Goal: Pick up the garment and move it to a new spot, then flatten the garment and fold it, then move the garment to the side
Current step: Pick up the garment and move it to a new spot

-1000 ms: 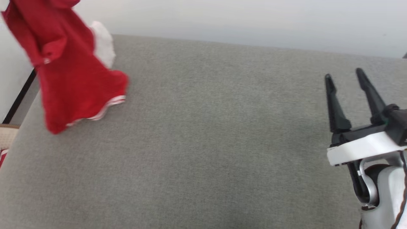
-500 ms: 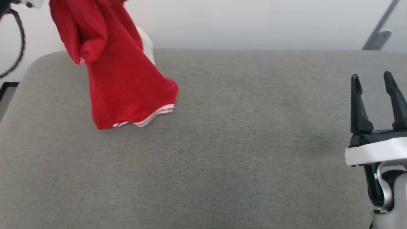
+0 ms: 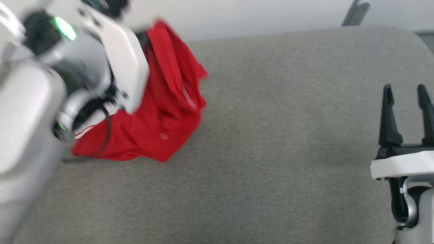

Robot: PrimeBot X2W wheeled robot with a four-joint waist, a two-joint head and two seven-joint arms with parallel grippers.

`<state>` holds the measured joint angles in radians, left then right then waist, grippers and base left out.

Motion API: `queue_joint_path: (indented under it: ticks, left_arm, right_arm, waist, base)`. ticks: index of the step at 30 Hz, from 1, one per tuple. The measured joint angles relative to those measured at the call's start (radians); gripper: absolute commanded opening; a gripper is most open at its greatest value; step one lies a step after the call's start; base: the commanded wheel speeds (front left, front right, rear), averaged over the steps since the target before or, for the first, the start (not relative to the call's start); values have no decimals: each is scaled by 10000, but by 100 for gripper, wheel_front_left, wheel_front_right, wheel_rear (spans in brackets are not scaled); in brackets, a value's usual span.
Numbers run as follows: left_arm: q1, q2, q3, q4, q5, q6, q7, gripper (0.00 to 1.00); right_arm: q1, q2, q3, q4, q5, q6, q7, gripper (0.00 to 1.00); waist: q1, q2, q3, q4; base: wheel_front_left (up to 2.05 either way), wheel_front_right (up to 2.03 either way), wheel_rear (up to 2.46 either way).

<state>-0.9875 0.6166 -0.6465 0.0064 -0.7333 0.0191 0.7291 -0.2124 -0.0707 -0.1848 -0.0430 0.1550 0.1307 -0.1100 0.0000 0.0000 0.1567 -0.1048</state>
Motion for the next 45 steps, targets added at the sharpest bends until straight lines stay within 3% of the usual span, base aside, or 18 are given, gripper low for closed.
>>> queue_joint_path:
  ticks: [6,17,27,28,29,30,36,45]
  left_arm:
    - [1363,-198,-800,-23,-305,249,631,0]
    - [2526,-750,-1910,1960,-650,-127,986,0]
    - [2814,-1569,-2476,3981,-658,-412,859,0]
    - [2810,-1651,-2449,4094,-667,-412,746,28]
    - [2821,-1741,-2403,4190,-759,-412,696,93]
    - [2822,-1789,-2378,4251,-821,-443,646,100]
    - [2793,-1797,-2059,3937,-936,-604,-42,100]
    - [3436,-1208,-1329,2713,-911,-493,-2057,100]
  right_arm:
    - [-3,115,178,594,198,0,-293,100]
    - [-256,174,809,1726,481,0,-667,100]
    - [-440,192,1241,2199,548,0,-696,100]
    - [-440,192,1248,2219,545,0,-675,100]
    - [-439,194,1246,2240,543,0,-660,100]
    - [-435,194,1248,2245,535,0,-640,100]
    - [-257,36,1208,2146,477,0,-487,100]
    - [62,-257,1248,2019,451,0,-397,100]
  waist:
    - [0,0,340,-582]
    - [0,0,743,-1315]
    - [0,0,553,-1313]
    - [0,0,505,-1280]
    - [0,0,453,-1243]
    - [0,0,398,-1200]
    - [0,0,-2,-858]
    - [0,0,-623,-320]
  base:
    - [0,0,0]
    - [0,0,0]
    - [0,0,0]
    - [0,0,0]
    - [0,0,0]
    - [0,0,0]
    - [0,0,0]
    - [0,0,0]
